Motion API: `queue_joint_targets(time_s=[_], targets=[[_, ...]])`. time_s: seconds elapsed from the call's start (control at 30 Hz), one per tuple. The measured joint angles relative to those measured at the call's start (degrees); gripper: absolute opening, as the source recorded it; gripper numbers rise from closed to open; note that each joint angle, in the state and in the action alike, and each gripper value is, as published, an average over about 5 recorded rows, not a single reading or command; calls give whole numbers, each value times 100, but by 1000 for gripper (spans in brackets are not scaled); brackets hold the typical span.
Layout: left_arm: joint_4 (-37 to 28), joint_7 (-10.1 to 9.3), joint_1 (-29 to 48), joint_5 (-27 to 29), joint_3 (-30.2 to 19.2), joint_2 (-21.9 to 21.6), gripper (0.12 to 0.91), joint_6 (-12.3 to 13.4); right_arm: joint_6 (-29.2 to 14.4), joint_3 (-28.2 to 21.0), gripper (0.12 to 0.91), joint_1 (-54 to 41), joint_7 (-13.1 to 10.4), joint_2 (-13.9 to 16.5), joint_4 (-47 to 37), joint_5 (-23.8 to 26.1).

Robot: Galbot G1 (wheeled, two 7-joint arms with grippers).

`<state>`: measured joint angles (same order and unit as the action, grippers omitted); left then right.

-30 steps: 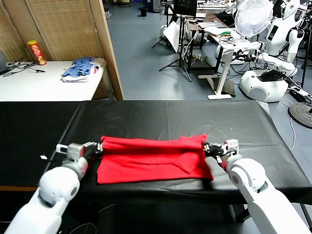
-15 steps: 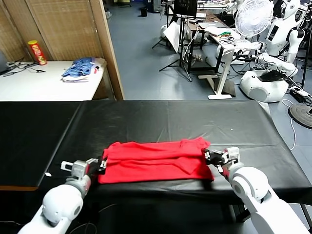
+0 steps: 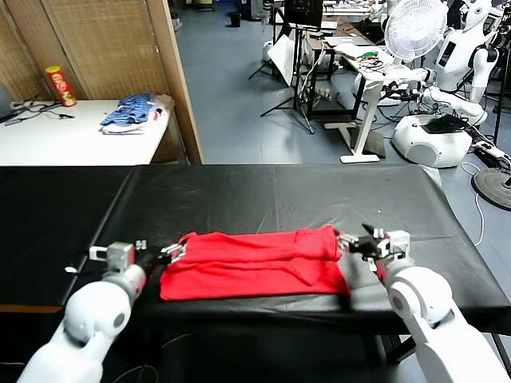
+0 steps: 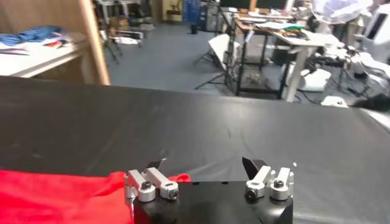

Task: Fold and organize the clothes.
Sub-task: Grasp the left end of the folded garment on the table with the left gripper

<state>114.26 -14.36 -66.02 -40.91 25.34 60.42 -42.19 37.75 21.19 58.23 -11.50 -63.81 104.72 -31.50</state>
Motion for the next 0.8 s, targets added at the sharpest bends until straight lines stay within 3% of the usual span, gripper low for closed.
queue_joint_targets(time_s=[0.2, 0.4, 0.6, 0.7, 0.8], targets=[[-611, 58, 373, -110, -135, 273, 798, 0, -24, -112, 734, -138, 87, -300, -463, 205], [-1047, 206, 544, -16, -162, 425, 740, 0, -69, -140, 538, -100, 103, -486, -631, 354], [-1148, 354, 463, 250, -154, 438, 441, 16, -352, -191, 212, -29, -24, -657, -697, 537], [-1152, 381, 409, 530, -152, 470, 273, 55, -550, -243, 138, 14, -219, -739, -715, 622], [-1160, 363, 358, 945, -159, 542, 155, 267, -706, -281, 140, 66, -398, -821, -721, 707]])
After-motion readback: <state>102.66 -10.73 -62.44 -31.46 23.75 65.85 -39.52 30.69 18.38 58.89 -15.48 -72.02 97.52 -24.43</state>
